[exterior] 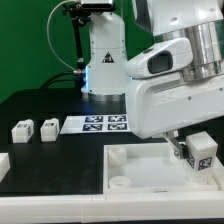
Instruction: Assemble one leg
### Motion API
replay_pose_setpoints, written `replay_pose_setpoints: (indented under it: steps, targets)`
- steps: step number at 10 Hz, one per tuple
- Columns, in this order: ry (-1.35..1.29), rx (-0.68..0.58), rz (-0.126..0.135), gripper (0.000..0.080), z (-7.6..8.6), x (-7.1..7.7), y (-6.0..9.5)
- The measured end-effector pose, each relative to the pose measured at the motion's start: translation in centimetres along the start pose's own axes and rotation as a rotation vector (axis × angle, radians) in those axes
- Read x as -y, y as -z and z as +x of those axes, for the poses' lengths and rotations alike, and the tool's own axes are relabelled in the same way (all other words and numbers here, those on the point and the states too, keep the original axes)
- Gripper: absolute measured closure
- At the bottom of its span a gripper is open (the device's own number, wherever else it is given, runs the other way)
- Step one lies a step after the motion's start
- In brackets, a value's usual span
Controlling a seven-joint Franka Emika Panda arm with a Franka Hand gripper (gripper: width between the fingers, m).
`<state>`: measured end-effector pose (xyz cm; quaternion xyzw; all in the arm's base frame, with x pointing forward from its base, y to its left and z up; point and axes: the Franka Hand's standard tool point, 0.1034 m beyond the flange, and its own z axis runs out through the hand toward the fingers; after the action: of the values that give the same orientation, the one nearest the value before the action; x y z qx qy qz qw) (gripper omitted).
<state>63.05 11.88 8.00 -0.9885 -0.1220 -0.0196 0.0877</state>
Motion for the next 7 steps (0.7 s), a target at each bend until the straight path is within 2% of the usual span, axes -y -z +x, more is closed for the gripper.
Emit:
replay_pose_setpoints:
  steps: [2, 5, 7]
  targets:
    - [-0.011, 0.13, 0.036, 0.015, -0.32, -0.07, 0.41]
    - [-0.022, 0.102, 0.034, 0.015, 0.44, -0.61, 0.57]
    - [-0.022, 0.102, 0.034, 0.0413, 0.43, -0.62, 0.57]
